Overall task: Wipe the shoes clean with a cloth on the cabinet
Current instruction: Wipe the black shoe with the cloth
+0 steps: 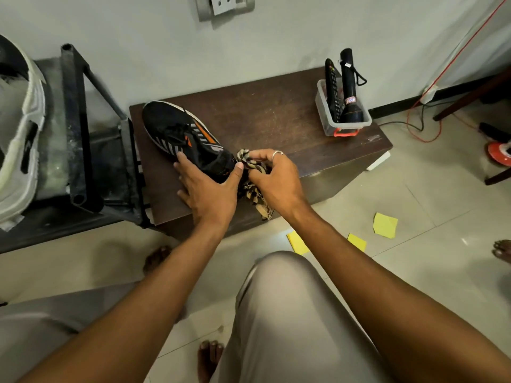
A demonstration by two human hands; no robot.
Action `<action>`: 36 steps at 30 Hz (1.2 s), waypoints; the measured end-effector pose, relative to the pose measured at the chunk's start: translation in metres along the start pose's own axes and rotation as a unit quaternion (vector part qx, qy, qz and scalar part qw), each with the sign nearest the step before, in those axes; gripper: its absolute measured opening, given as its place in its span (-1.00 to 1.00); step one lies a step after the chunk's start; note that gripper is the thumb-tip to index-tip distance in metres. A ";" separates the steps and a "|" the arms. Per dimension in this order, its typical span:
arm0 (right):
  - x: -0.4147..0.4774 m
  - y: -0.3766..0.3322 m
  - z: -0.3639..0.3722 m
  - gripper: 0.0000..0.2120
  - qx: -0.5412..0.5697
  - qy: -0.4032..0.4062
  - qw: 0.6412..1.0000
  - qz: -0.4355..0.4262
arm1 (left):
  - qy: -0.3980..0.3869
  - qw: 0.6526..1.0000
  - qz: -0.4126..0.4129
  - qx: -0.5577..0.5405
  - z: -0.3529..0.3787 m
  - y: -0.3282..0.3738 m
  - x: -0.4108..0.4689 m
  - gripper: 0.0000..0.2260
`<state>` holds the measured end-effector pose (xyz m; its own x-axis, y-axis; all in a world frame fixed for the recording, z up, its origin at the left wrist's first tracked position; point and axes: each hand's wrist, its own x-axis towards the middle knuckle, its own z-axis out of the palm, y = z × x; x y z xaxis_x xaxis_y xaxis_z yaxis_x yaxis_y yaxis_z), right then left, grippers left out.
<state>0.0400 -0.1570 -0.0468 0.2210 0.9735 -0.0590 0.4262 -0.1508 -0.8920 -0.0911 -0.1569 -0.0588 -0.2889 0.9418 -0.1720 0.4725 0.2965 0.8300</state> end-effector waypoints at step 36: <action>-0.179 -0.315 0.021 -0.80 0.153 -0.118 0.956 -0.223 | 0.184 0.959 0.164 -0.139 -0.359 0.074 -0.161 -0.57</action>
<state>-0.1517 -0.2803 0.2353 -0.1418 0.9465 0.2899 0.1481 0.3099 -0.9392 -0.3090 -0.3432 0.2206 -0.4610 0.8426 0.2783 0.3629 -0.1072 0.9256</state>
